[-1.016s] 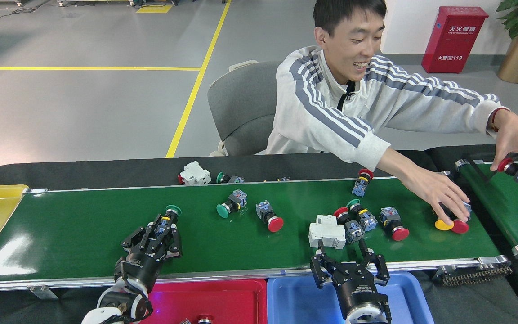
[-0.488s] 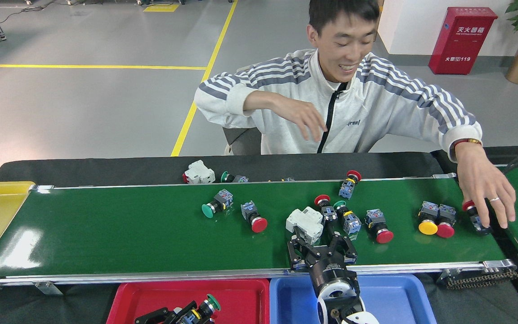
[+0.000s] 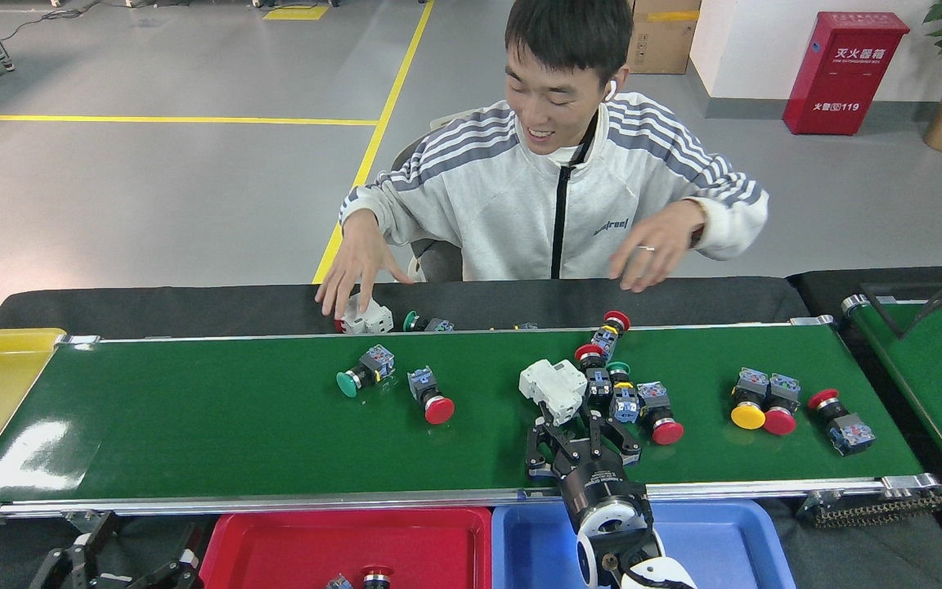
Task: Pick switch part from conveyor to tray
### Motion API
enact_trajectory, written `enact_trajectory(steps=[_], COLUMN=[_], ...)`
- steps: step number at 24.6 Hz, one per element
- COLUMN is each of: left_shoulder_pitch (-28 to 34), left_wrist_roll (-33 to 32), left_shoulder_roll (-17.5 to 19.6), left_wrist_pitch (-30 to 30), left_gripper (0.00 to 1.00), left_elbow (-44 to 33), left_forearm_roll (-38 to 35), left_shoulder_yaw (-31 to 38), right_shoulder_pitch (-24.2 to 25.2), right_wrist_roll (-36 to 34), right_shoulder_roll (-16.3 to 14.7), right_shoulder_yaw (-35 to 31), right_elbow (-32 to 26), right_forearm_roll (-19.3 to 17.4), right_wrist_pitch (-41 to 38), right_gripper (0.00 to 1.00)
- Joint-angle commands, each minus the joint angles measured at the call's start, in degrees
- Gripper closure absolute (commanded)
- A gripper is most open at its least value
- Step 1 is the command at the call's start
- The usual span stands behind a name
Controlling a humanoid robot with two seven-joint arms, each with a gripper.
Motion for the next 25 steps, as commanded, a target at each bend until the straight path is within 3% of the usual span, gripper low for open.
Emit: enact_trajectory(steps=[1, 3, 5, 7, 9, 10, 12, 15, 17, 21, 25], left_shoulder_pitch=[-0.5, -0.8, -2.1, -4.0, -6.4, -8.6, -13.0, -20.2, -23.8, -29.4, -33.5], left_wrist_roll=[0.5, 0.5, 0.4, 0.5, 0.5, 0.5, 0.5, 0.4, 0.5, 0.5, 0.6], left_shoulder_roll=[0.4, 0.4, 0.8, 3.4, 7.1, 9.2, 12.0, 14.2, 14.6, 15.1, 14.6], left_wrist_pitch=[0.1, 0.1, 0.0, -1.2, -3.3, -5.1, -9.4, -13.2, -13.2, -13.2, -13.2], left_gripper=[0.0, 0.0, 0.0, 0.0, 0.0, 0.0, 0.0, 0.0, 0.0, 0.0, 0.0], left_elbow=[-0.5, -0.3, 1.3, 4.4, 8.0, 10.3, 14.6, 21.2, 26.1, 32.0, 37.4], left_forearm_roll=[0.3, 0.4, 0.4, 0.5, 0.8, 1.3, 2.5, 2.5, 2.2, 2.1, 2.0], left_shoulder_yaw=[0.2, 0.2, 0.4, 0.3, -0.1, -0.2, -0.7, -2.6, -5.8, -12.6, -16.9], right_shoulder_pitch=[1.2, 5.3, 12.2, 18.6, 23.4, 26.2, 29.7, 31.4, 31.3, 30.2, 26.0], right_wrist_roll=[-1.7, -1.8, -3.6, -6.2, -6.4, -6.4, -6.3, -5.9, -5.6, -5.2, -1.2], right_shoulder_roll=[-1.9, -6.2, -12.4, -18.5, -21.6, -21.8, -20.6, -16.8, -14.8, -10.2, -7.4], right_shoulder_yaw=[-0.6, -1.6, -5.0, -10.6, -16.7, -20.0, -25.7, -28.5, -29.5, -29.2, -27.0], right_elbow=[-5.8, -11.9, -17.1, -18.3, -17.4, -16.5, -15.7, -14.7, -15.4, -19.2, -19.2], right_forearm_roll=[-0.4, -3.6, -9.1, -14.7, -17.9, -18.7, -18.9, -18.5, -18.1, -13.1, -8.9], right_wrist_pitch=[-3.1, -8.8, -17.7, -30.3, -41.8, -46.9, -50.1, -49.5, -41.5, -22.2, -17.6], right_gripper=[0.99, 0.98, 0.97, 0.95, 0.86, 0.61, 0.0, 0.0, 0.0, 0.01, 0.01])
